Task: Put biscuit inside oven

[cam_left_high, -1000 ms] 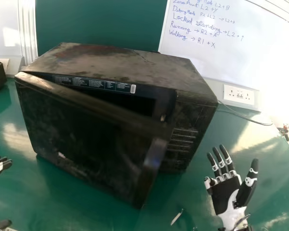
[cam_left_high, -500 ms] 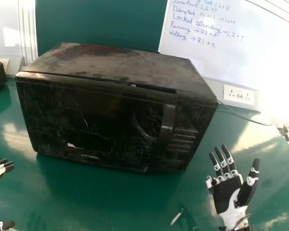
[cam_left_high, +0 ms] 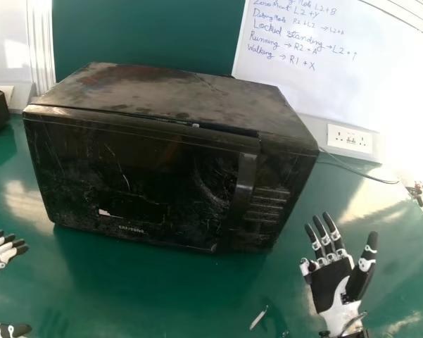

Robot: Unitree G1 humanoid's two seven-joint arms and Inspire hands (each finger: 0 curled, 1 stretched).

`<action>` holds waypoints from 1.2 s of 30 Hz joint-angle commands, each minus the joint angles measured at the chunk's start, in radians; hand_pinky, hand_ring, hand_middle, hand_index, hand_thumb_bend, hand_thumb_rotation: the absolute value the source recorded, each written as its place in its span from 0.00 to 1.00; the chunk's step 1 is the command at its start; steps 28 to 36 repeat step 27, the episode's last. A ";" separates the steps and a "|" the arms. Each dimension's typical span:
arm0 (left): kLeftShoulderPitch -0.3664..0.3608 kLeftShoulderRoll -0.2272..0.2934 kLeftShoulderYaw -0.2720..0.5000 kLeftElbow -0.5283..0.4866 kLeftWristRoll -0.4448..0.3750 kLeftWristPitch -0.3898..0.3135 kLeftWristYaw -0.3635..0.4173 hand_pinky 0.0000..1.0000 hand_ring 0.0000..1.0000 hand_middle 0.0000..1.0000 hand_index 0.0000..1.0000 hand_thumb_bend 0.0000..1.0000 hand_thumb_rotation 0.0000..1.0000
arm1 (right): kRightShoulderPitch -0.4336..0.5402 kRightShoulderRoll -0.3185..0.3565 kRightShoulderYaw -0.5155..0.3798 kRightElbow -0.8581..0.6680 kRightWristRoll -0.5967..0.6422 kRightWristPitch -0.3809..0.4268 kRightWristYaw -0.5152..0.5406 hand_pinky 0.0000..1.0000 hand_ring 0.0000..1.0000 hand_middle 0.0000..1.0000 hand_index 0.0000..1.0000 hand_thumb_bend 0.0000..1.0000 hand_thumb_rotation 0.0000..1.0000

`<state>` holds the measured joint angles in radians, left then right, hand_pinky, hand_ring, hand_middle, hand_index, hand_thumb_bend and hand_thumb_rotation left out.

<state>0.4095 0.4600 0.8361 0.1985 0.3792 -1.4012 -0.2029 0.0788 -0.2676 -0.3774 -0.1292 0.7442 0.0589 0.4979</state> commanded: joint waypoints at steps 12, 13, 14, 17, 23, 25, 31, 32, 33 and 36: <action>0.051 -0.049 0.070 -0.178 0.177 0.104 0.093 1.00 1.00 1.00 0.97 0.88 1.00 | -0.007 0.011 -0.007 0.005 -0.006 0.012 0.003 0.00 0.99 1.00 0.97 1.00 1.00; 0.058 -0.048 0.066 -0.195 0.181 0.119 0.096 1.00 1.00 1.00 0.97 0.88 1.00 | -0.009 0.011 -0.007 0.006 -0.006 0.012 0.004 0.00 0.99 1.00 0.97 1.00 1.00; 0.063 -0.047 0.062 -0.208 0.184 0.132 0.101 1.00 1.00 1.00 0.97 0.88 1.00 | -0.012 0.011 -0.007 0.007 -0.006 0.012 0.004 0.00 0.99 1.00 0.97 1.00 1.00; 0.088 -0.045 0.053 -0.263 0.196 0.183 0.101 1.00 1.00 1.00 0.97 0.89 1.00 | -0.017 0.011 -0.008 0.014 -0.004 0.014 0.006 0.00 1.00 1.00 0.99 1.00 1.00; 0.132 -0.046 0.030 -0.323 0.205 0.255 0.118 1.00 1.00 1.00 0.96 0.86 1.00 | -0.016 0.014 -0.008 0.014 -0.012 0.014 0.009 0.00 1.00 1.00 1.00 0.99 1.00; 0.144 -0.042 0.020 -0.331 0.206 0.269 0.125 1.00 1.00 1.00 0.96 0.87 1.00 | -0.016 0.014 -0.009 0.014 -0.014 0.014 0.009 0.00 1.00 1.00 1.00 0.99 1.00; 0.151 -0.039 0.014 -0.334 0.210 0.275 0.136 1.00 1.00 1.00 0.97 0.86 1.00 | -0.017 0.014 -0.010 0.016 -0.012 0.014 0.015 0.00 1.00 1.00 1.00 0.99 1.00; 0.151 -0.039 0.014 -0.334 0.210 0.275 0.136 1.00 1.00 1.00 0.97 0.86 1.00 | -0.017 0.014 -0.010 0.016 -0.012 0.014 0.015 0.00 1.00 1.00 1.00 0.99 1.00; 0.151 -0.039 0.014 -0.334 0.210 0.275 0.136 1.00 1.00 1.00 0.97 0.86 1.00 | -0.017 0.014 -0.010 0.016 -0.012 0.014 0.015 0.00 1.00 1.00 1.00 0.99 1.00; 0.151 -0.039 0.014 -0.334 0.210 0.275 0.136 1.00 1.00 1.00 0.97 0.86 1.00 | -0.017 0.014 -0.010 0.016 -0.012 0.014 0.015 0.00 1.00 1.00 1.00 0.99 1.00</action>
